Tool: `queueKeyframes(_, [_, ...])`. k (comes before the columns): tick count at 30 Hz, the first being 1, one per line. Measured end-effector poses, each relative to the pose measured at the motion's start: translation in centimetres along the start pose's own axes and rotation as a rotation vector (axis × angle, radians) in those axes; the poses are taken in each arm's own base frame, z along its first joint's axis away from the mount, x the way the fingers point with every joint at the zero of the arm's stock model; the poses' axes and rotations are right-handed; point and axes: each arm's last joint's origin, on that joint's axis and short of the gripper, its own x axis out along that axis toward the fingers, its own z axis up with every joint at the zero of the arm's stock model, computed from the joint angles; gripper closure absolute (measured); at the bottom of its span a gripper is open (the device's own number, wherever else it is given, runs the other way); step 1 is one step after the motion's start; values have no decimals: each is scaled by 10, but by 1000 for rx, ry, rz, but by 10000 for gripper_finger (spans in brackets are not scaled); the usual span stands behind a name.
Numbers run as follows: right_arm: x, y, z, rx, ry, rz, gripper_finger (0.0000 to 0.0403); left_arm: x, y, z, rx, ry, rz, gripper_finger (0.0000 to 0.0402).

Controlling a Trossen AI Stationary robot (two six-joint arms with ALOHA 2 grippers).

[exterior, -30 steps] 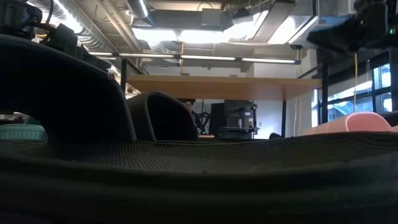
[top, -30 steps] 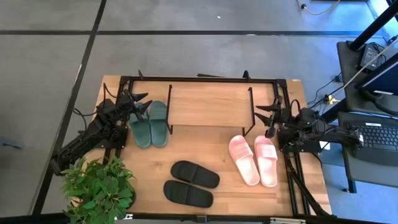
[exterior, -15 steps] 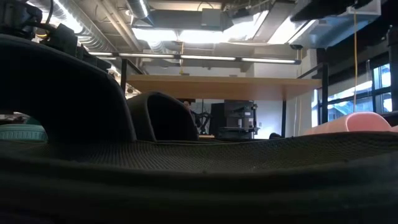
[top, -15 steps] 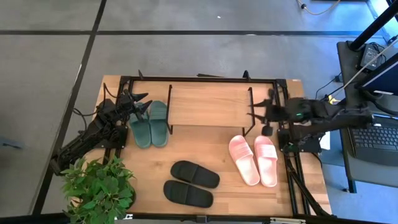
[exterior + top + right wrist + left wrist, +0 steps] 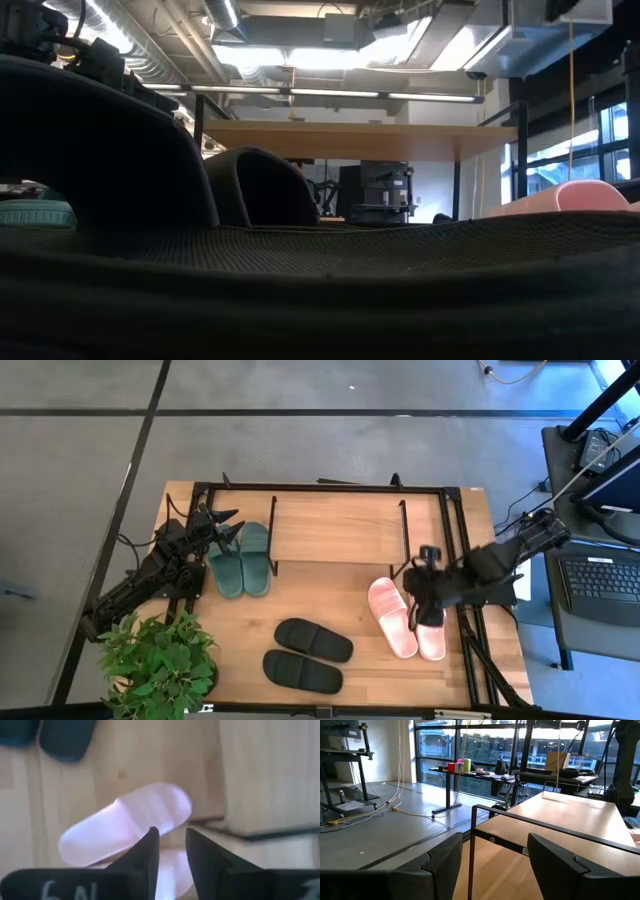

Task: Pick and place slides into the shelf
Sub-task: Put the right pink slide on the shelf

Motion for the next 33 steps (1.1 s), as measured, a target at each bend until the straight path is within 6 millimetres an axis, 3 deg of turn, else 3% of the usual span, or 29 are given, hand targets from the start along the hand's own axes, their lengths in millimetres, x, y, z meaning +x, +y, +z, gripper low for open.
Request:
queueKeyframes(10, [11,52,-46,252,192,-8,319,0,0,0,0,0,0,185])
queueKeyframes(15, [33,63,-74,293,217,-71,319,0,0,0,0,0,0,185])
queueKeyframes(22, [66,61,-98,235,265,-159,313,0,0,0,0,0,0,185])
queueKeyframes(33, [90,59,-112,216,276,-181,184,0,0,0,0,0,0,185])
